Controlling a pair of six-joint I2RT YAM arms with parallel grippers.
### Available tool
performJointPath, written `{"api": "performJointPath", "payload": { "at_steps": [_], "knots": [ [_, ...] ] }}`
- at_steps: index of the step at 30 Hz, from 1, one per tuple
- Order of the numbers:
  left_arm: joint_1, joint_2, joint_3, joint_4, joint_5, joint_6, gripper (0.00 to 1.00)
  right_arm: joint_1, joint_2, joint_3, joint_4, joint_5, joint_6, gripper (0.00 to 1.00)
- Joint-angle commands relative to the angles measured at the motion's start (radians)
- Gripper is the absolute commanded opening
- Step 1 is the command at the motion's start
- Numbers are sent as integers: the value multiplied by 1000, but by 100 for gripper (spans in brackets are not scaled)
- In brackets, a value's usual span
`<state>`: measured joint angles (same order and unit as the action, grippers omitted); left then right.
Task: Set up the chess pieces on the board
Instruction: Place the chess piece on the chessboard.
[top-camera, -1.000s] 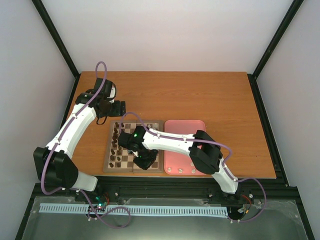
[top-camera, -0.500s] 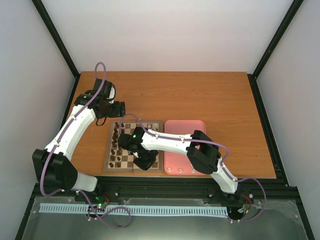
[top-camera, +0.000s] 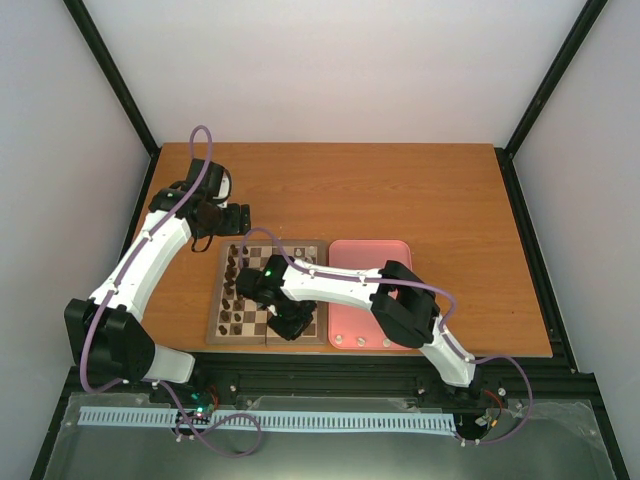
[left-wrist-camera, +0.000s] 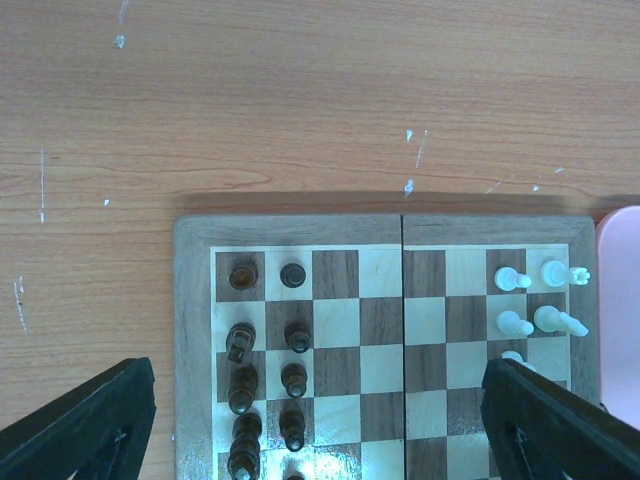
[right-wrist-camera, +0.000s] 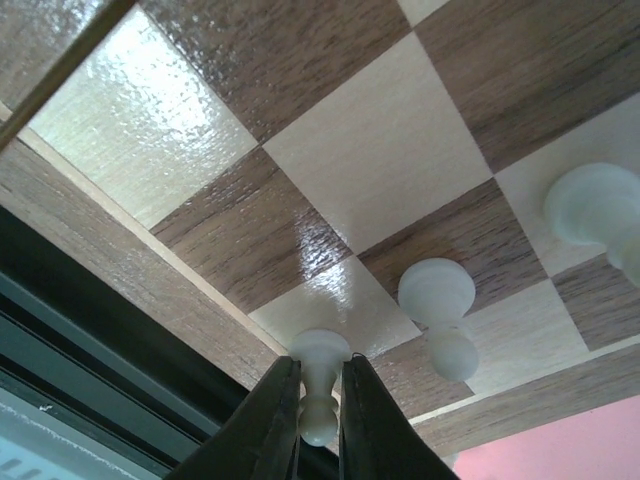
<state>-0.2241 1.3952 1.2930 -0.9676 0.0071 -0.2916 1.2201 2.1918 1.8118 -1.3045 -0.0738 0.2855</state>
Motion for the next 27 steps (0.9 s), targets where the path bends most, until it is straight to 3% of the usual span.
{"api": "performJointPath", "payload": {
  "at_steps": [1,20,27],
  "knots": [
    [6,-24,2,6,-7,5,100,10,13,19,7,27,6,12],
    [6,-22,0,5,-11,6,100,6,16,23,17,37,-3,14],
    [6,-19,0,7,-9,5,100,6,-21,5,31,44,-1,24]
  ]
}}
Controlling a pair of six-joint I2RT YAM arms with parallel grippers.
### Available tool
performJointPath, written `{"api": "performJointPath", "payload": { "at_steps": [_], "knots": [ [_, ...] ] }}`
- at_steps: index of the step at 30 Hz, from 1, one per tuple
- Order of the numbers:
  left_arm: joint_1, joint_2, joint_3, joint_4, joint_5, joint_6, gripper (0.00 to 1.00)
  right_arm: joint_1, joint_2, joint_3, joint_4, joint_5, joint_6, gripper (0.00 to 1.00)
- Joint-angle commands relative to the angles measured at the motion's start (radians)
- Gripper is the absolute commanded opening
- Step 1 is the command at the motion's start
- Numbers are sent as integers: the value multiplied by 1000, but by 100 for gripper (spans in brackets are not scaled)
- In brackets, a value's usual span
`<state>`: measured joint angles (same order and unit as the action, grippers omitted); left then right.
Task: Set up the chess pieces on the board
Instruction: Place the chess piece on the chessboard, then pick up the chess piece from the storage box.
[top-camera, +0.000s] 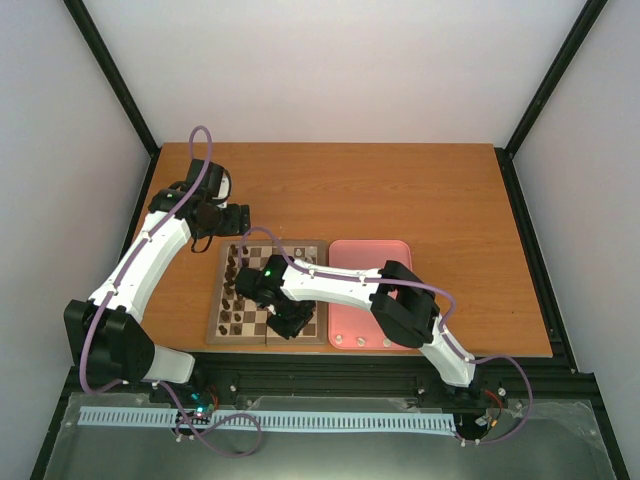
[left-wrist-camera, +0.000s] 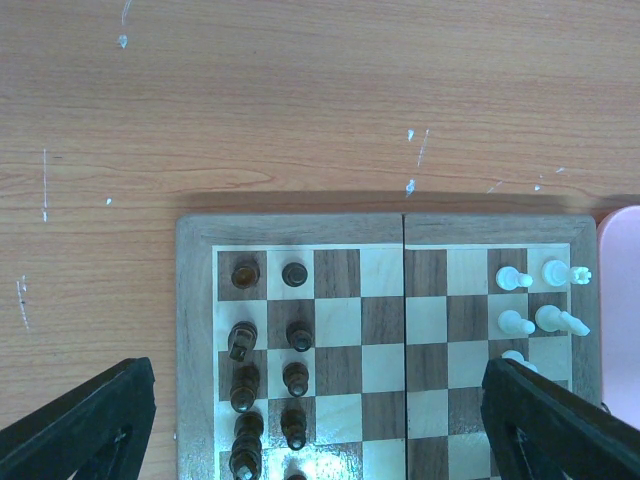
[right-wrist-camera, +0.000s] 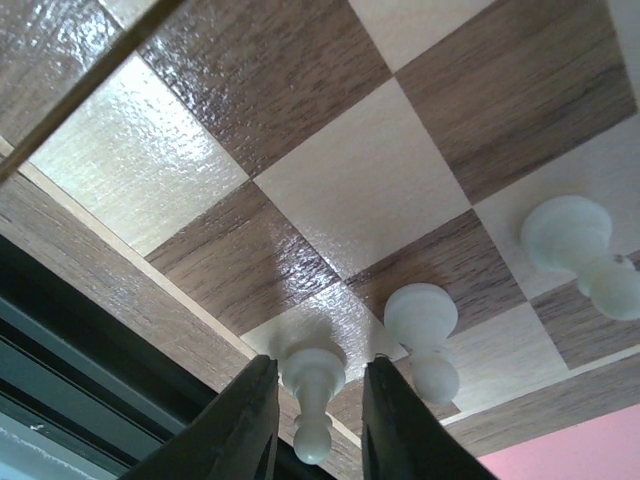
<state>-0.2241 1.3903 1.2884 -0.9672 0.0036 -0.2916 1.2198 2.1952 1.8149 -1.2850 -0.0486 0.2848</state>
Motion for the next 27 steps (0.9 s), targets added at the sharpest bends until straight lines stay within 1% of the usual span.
{"api": "performJointPath", "payload": {
  "at_steps": [1,9,15,19,24,27],
  "knots": [
    [6,-13,5,7,-6,7,100,6,-32,5,13,19,-1,25],
    [6,-13,9,3,-13,8,100,6,-109,58,-43,46,10,31],
    [7,-8,18,0,-12,8,100,2,-222,41,-99,108,32,41],
    [6,-5,26,-2,-8,8,100,-43,-342,-87,-79,125,90,47],
    [6,12,25,0,8,6,100,-133,-467,-330,11,49,109,48],
    [6,25,23,5,12,6,100,-147,-495,-417,61,0,81,48]
  ]
}}
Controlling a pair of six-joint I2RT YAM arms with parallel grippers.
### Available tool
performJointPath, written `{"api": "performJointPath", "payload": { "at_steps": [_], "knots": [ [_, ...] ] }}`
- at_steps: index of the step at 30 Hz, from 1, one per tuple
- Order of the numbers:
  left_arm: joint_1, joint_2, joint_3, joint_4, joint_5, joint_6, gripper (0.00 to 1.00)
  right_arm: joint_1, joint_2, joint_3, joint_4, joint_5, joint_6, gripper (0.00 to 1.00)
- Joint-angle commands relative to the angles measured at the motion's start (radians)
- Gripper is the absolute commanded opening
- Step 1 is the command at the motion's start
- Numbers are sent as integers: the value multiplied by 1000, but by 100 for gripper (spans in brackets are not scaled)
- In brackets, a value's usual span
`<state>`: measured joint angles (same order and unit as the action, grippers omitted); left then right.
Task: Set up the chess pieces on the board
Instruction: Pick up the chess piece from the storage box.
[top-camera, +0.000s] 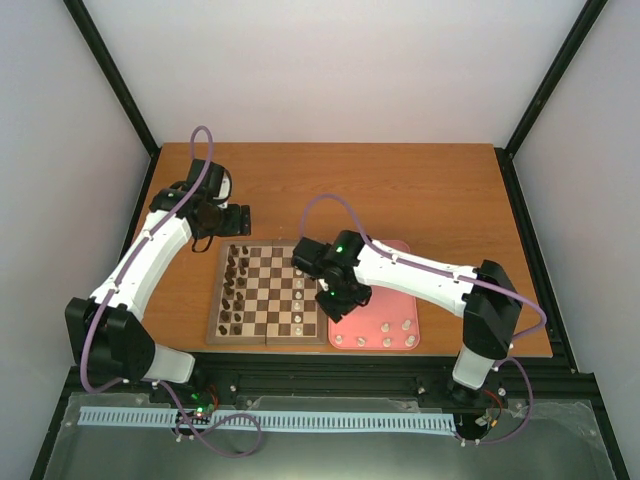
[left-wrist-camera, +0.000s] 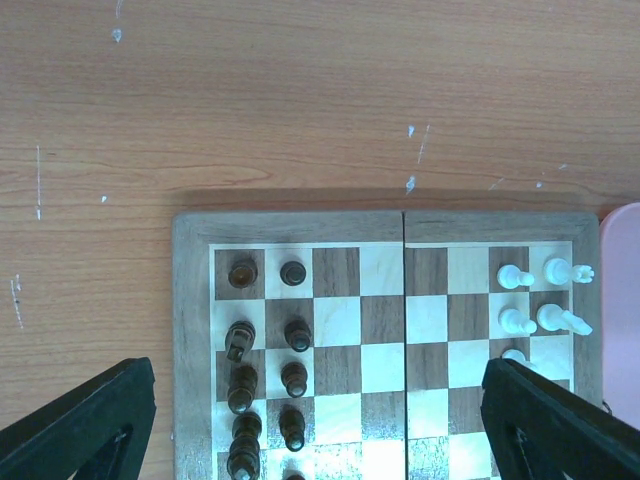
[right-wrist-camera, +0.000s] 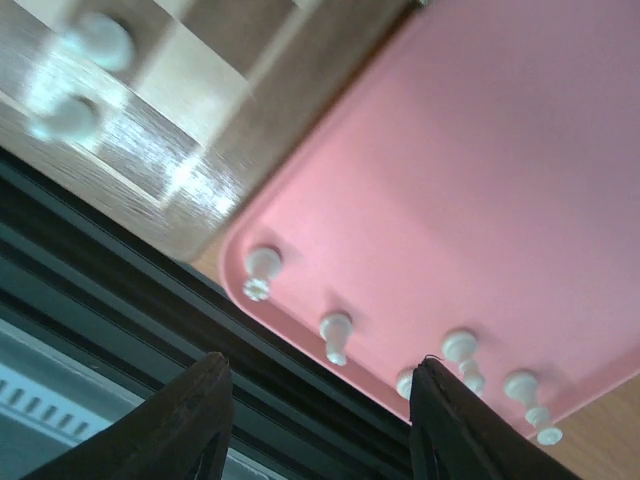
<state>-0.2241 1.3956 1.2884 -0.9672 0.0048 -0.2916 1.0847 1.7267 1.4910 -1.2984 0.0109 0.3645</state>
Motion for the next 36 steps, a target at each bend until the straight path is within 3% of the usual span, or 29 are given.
{"api": "performJointPath", "payload": {
  "at_steps": [1,15,24,36],
  "knots": [
    [6,26,24,4,10,6,100,-12,-27,-109,88,-77,-15,48],
    [6,62,45,-11,-9,8,100,-12,11,-277,236,-206,-73,42],
    [6,62,39,-14,-9,9,100,-12,59,-288,268,-226,-85,35],
    [6,52,32,-14,-4,9,100,-12,58,-314,278,-176,-37,34]
  ]
}}
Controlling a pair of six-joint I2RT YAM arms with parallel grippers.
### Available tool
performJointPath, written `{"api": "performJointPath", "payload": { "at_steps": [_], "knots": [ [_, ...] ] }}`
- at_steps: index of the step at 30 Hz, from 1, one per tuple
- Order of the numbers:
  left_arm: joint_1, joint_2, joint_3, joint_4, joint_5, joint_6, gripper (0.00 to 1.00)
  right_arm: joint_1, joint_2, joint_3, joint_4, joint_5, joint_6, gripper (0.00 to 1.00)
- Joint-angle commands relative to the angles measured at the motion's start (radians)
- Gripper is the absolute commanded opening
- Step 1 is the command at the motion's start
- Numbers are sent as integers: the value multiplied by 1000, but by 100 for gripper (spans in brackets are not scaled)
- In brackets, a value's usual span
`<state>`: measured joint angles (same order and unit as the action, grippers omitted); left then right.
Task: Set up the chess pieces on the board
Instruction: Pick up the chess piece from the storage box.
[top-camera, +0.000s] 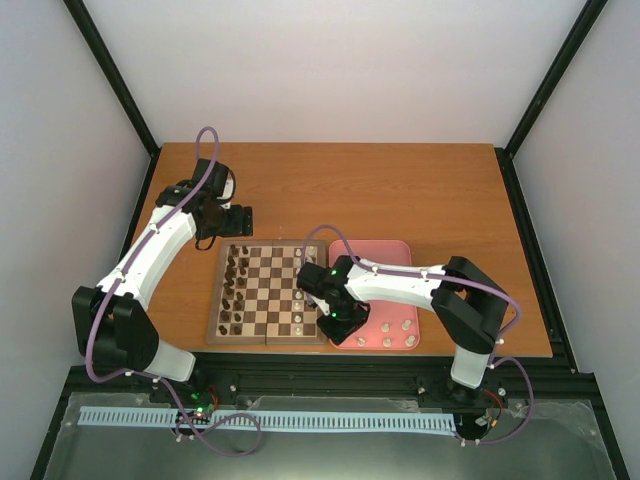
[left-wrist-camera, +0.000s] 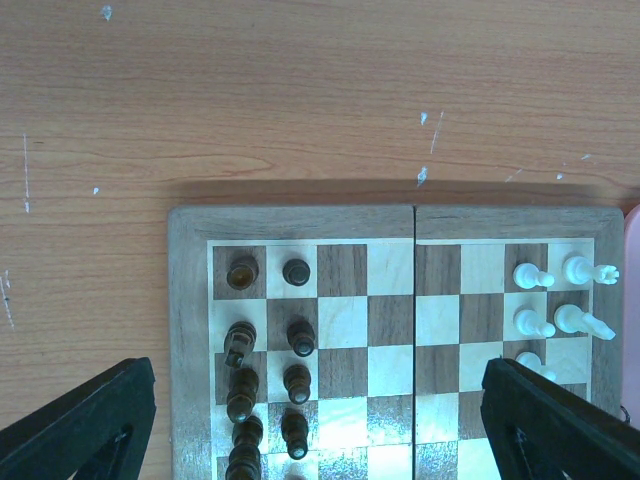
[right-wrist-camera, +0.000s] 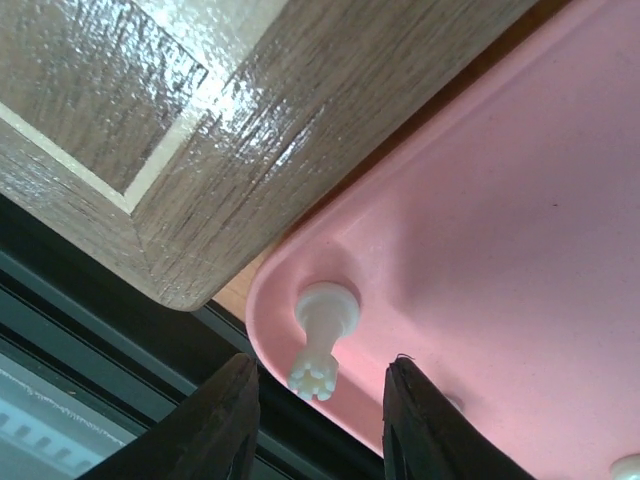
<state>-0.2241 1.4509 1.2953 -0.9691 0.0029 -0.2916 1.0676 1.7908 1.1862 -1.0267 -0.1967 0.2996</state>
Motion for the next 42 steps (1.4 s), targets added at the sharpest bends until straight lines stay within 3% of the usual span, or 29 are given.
{"api": "performJointPath", "payload": {
  "at_steps": [1,8,18,24,42],
  "knots": [
    [6,-4,24,-12,-3,8,100,5,-24,-10,9,46,37,35],
    [6,-3,28,-11,-5,8,100,-6,-153,14,-50,144,100,46],
    [6,16,37,-8,8,7,100,-223,-240,-191,-62,186,143,47],
    [6,28,48,-11,6,8,100,-291,-240,-244,-28,188,133,47],
    [6,55,51,-11,0,7,100,-303,-198,-270,1,144,107,17]
  ]
}}
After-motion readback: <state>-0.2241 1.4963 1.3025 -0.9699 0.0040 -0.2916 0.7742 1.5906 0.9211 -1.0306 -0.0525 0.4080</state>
